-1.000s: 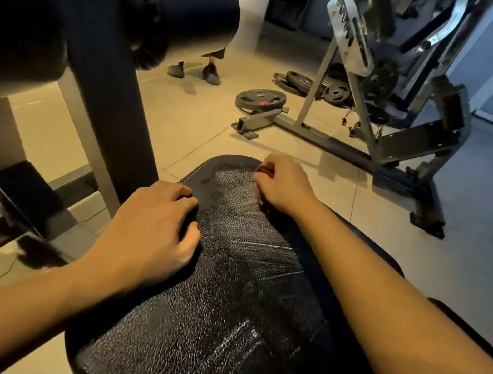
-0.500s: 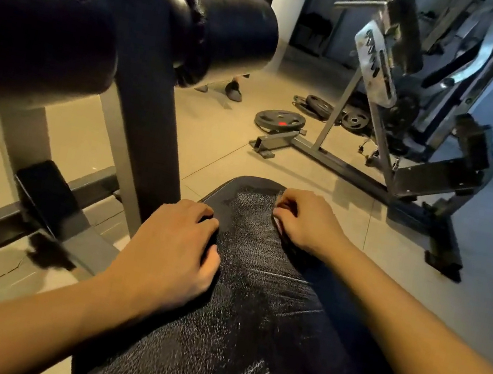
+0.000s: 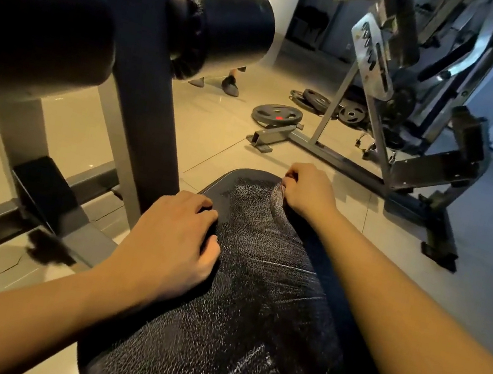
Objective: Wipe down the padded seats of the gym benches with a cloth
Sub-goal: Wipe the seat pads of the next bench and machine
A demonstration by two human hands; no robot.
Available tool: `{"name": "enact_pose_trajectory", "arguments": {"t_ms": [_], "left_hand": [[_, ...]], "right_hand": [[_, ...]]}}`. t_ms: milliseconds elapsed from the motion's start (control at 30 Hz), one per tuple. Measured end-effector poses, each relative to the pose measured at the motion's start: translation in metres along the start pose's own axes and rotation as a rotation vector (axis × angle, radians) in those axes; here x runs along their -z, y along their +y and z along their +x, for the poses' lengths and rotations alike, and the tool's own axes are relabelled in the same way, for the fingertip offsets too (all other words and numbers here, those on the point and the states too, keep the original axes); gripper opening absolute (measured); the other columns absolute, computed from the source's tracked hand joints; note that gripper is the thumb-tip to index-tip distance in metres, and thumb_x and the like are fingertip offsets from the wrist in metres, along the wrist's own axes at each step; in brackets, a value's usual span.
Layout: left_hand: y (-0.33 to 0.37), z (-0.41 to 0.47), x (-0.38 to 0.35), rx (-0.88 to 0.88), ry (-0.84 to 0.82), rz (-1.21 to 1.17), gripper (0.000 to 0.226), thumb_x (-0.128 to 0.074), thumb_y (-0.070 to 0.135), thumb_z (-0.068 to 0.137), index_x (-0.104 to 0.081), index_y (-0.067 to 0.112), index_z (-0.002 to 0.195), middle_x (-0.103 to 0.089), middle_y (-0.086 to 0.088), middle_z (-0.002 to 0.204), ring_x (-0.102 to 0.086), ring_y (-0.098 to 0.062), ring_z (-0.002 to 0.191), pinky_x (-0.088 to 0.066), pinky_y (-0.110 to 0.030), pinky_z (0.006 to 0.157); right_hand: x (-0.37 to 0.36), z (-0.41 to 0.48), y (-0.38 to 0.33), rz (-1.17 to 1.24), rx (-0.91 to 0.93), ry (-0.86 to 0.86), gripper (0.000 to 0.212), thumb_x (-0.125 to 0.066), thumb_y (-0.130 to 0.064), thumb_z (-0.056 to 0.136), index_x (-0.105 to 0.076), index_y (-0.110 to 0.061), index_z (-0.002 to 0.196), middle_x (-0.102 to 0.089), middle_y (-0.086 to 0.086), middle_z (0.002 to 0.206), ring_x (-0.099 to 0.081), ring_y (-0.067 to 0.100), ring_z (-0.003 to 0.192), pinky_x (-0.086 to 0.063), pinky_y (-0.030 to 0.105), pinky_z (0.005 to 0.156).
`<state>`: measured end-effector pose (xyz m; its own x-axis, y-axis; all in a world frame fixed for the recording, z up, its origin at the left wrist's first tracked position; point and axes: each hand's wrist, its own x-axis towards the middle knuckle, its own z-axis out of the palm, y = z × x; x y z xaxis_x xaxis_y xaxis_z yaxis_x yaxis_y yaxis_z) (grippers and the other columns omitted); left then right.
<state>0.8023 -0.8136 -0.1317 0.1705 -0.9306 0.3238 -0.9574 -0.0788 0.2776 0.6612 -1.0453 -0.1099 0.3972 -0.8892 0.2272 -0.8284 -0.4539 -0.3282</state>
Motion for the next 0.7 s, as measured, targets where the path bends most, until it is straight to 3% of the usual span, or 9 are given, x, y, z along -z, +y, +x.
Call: {"name": "enact_pose_trajectory", "arguments": {"t_ms": [167, 333, 467, 633, 700], "left_hand": [[-0.001, 0.001, -0.001, -0.010, 0.005, 0.003, 0.041, -0.048, 0.041, 0.088, -0.074, 0.014, 0.105, -0.069, -0.003, 0.114, -0.060, -0.022, 0.106, -0.050, -0.039, 0.091], [-0.001, 0.000, 0.000, -0.011, 0.006, -0.006, 0.040, -0.047, 0.041, 0.088, -0.074, 0.014, 0.101, -0.068, -0.002, 0.109, -0.060, -0.022, 0.103, -0.051, -0.039, 0.087], [-0.001, 0.001, -0.001, -0.010, 0.010, 0.011, 0.041, -0.048, 0.041, 0.088, -0.074, 0.014, 0.103, -0.069, -0.002, 0.111, -0.060, -0.022, 0.104, -0.052, -0.040, 0.087], [-0.001, 0.001, -0.001, -0.010, 0.005, 0.011, 0.041, -0.048, 0.040, 0.088, -0.075, 0.013, 0.104, -0.069, -0.003, 0.113, -0.061, -0.023, 0.105, -0.051, -0.039, 0.088], [0.000, 0.002, -0.001, -0.016, 0.001, 0.021, 0.041, -0.049, 0.041, 0.088, -0.074, 0.013, 0.104, -0.069, -0.003, 0.113, -0.061, -0.023, 0.105, -0.051, -0.039, 0.088]], "right_hand": [[-0.007, -0.023, -0.006, 0.063, 0.167, -0.075, 0.016, -0.060, -0.023, 0.096, -0.074, -0.016, 0.092, -0.074, 0.004, 0.095, -0.063, 0.025, 0.092, -0.051, 0.038, 0.081], [0.002, -0.005, 0.003, -0.099, -0.028, 0.023, 0.020, -0.054, -0.022, 0.099, -0.072, -0.014, 0.105, -0.072, 0.011, 0.106, -0.064, 0.034, 0.099, -0.047, 0.036, 0.076], [-0.008, -0.035, -0.022, 0.015, 0.228, -0.057, 0.018, -0.054, -0.026, 0.100, -0.071, -0.018, 0.097, -0.073, 0.006, 0.100, -0.063, 0.028, 0.095, -0.049, 0.038, 0.081], [0.000, -0.014, -0.005, -0.208, -0.062, 0.039, 0.022, -0.049, -0.017, 0.099, -0.067, -0.013, 0.111, -0.070, 0.012, 0.110, -0.063, 0.033, 0.098, -0.048, 0.037, 0.076], [-0.007, -0.022, -0.028, -0.164, 0.016, 0.022, 0.022, -0.048, -0.019, 0.101, -0.066, -0.013, 0.111, -0.069, 0.010, 0.109, -0.062, 0.030, 0.095, -0.049, 0.037, 0.078]]}}
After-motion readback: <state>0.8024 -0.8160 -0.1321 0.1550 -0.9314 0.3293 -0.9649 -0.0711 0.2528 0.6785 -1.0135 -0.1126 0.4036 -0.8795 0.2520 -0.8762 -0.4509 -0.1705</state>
